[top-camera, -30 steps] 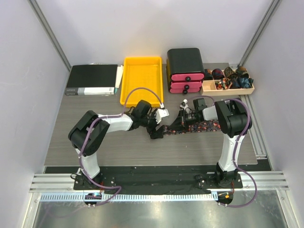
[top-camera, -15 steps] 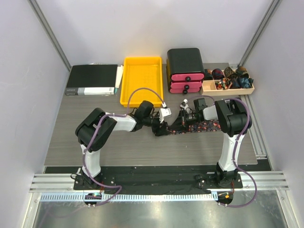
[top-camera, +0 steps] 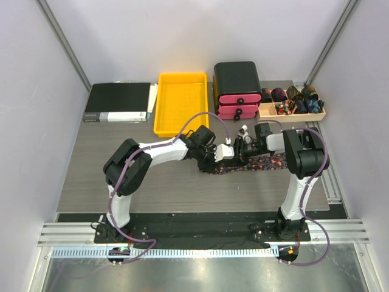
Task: Roll the ties
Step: Roll the tie at the center of the board.
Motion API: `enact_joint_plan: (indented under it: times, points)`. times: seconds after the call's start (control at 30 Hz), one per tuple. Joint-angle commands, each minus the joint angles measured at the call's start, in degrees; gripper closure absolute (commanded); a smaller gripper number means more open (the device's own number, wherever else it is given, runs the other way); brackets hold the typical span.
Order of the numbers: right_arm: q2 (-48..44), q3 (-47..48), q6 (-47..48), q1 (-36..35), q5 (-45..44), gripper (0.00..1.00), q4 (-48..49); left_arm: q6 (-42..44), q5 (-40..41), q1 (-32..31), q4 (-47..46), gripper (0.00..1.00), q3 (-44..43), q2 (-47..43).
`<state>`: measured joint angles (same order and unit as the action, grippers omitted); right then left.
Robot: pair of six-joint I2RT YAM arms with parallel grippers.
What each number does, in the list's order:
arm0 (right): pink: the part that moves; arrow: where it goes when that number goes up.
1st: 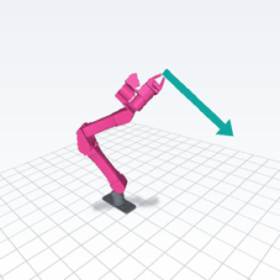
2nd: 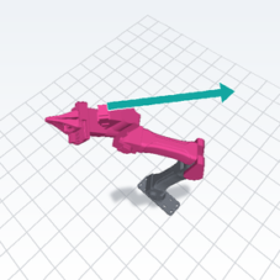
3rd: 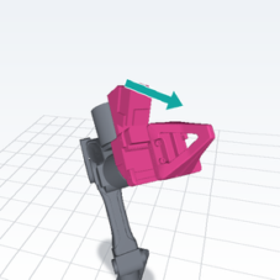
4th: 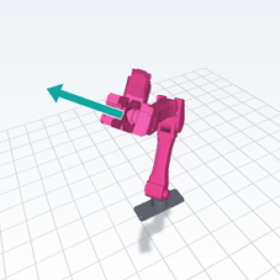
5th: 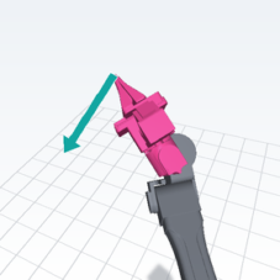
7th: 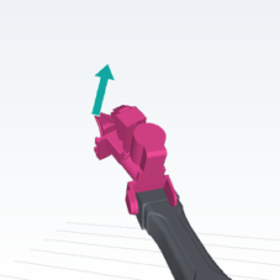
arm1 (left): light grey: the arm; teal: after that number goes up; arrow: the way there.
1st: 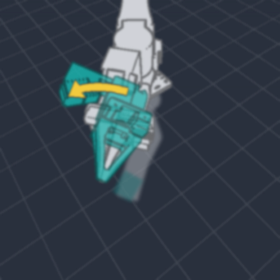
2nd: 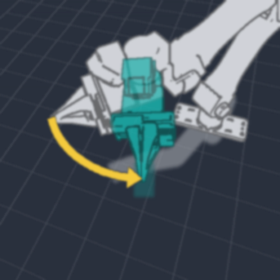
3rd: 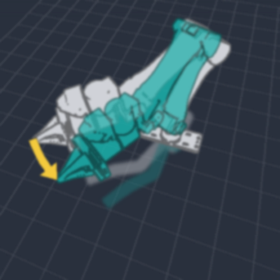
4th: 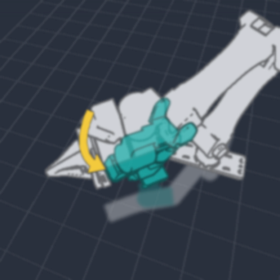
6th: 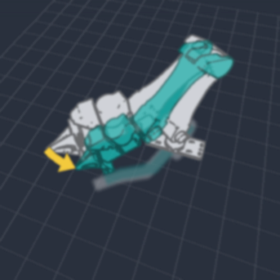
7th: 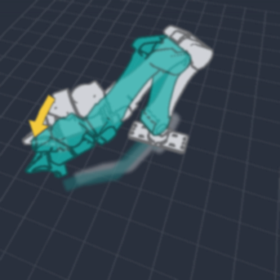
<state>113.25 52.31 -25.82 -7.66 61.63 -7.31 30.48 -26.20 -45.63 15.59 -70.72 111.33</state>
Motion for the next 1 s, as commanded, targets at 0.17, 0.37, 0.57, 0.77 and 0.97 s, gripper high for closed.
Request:
enact_joint_plan:
  times: [0.17,0.37,0.57,0.77,0.97]
  points:
    - [-9.2,-5.3,-3.9,2.8,-2.6,0.6,1.5,-0.1,11.8,-1.1,29.8,0.76,-15.1,9.8]
    - [-9.5,-11.3,-19.2,2.0,-2.9,0.6,21.8,-2.5,14.2,-3.0,35.8,0.72,-21.7,14.2]
    - [-9.6,-12.0,-22.9,2.7,-1.9,0.62,26.9,-2.1,16.1,-2.9,36.2,0.72,-21.1,14.2]
    - [-10.5,-6.1,-6.6,10.4,-0.5,0.64,7.7,-2.7,16.1,-2.8,34.9,0.72,-18.0,13.2]
    - [-8.4,-3.0,6.2,11.7,-1.8,0.63,-7.3,-2.9,15.6,-2.6,34.2,0.71,-18.0,13.7]
